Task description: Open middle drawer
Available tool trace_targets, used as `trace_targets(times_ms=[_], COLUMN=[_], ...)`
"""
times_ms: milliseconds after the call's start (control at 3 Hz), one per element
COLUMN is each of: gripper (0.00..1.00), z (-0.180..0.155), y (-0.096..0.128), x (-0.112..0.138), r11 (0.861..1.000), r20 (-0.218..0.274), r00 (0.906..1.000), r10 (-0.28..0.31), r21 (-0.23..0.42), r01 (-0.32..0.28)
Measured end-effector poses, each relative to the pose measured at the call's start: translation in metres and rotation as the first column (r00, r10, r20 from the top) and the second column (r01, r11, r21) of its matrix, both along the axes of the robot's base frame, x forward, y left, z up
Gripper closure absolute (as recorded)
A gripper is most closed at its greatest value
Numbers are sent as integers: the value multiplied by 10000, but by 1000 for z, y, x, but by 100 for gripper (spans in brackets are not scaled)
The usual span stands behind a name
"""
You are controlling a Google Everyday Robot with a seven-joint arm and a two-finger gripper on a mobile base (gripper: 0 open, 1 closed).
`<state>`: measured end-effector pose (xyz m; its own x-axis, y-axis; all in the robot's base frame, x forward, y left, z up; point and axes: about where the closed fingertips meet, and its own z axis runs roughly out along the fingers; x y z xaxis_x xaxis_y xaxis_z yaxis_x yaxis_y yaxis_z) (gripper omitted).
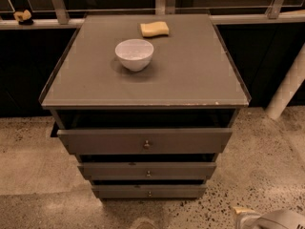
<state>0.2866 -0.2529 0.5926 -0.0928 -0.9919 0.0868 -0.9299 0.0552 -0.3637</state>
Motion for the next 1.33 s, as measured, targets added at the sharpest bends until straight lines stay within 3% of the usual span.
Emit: trace_targets(times_ms=[333,667,1333], gripper=[0,0,0], z=[1,1,-15], y=[2,2,-6], x=[30,30,35], r11=[9995,9995,9945], r20=[764,765,1018], r00=[9971,9971,9948], r10=[45,45,-75], r21=[-313,-314,-1029], r01=[-21,-21,180])
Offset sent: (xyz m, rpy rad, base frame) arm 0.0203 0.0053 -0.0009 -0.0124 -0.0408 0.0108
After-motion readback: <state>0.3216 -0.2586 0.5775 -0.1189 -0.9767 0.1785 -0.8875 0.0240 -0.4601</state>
